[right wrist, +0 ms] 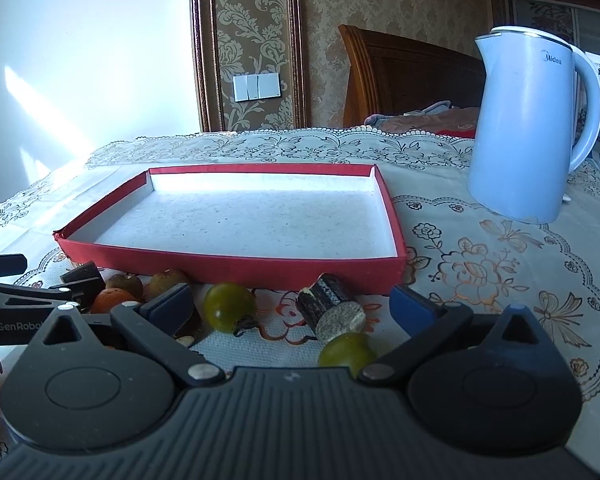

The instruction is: Organize fruits

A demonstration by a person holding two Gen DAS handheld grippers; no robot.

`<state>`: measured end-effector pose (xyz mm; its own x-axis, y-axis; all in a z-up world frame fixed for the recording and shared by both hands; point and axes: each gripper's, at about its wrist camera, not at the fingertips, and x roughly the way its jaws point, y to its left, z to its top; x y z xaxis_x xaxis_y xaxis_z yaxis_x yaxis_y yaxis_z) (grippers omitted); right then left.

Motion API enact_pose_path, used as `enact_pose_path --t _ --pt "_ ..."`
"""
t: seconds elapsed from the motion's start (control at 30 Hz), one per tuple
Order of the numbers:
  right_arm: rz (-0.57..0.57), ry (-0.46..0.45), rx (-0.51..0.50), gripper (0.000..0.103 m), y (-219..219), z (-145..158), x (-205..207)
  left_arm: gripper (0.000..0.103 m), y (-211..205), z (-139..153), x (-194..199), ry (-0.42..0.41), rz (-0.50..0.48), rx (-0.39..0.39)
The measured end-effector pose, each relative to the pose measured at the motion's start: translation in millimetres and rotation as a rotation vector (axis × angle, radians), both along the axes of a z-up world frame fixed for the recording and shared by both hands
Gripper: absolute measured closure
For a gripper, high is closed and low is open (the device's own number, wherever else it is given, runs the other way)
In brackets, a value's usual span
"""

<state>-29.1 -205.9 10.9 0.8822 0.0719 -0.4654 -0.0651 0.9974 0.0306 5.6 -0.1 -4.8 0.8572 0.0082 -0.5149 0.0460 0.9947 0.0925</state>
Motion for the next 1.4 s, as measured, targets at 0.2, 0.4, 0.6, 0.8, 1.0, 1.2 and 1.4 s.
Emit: enact_pose_path --t 0.2,0.4,0.6,0.8,1.0,1.2,1.4 --pt "-0.007 -0.008 -0.014 0.0 1.2 0.6 -0.7 0.0 -0.7 -1.3 -0.1 0.0 0.002 0.003" --pt "-0.071 -0.121 -0.07 0.0 2.8 6.9 -14.2 0.0 -0.2 -1.8 0.1 0.001 0.002 0.003" --pt "-0.118 -0.244 -0.168 0.0 13.4 9.8 -30.6 0.0 -0.4 -2.9 0.4 0.003 0.004 0.005" --pt "-0.108 -0.296 -0.253 0.0 29.5 10.0 -38.5 0.0 -0.3 -2.9 0.4 0.003 0.004 0.005" --pt "-0.088 -0.249 -0.303 0.0 37.5 5.6 -33.6 0.0 0.1 -3.5 -0.1 0.002 0.003 0.005" --pt "-0.065 -0.14 -0.275 0.0 34.1 -0.3 -20.3 0.0 1.0 -4.6 0.8 0.01 0.006 -0.001" --pt "-0.07 -0.123 -0.097 0.0 -0.5 10.7 -29.4 0.0 5.3 -3.1 2.3 0.019 0.013 -0.022"
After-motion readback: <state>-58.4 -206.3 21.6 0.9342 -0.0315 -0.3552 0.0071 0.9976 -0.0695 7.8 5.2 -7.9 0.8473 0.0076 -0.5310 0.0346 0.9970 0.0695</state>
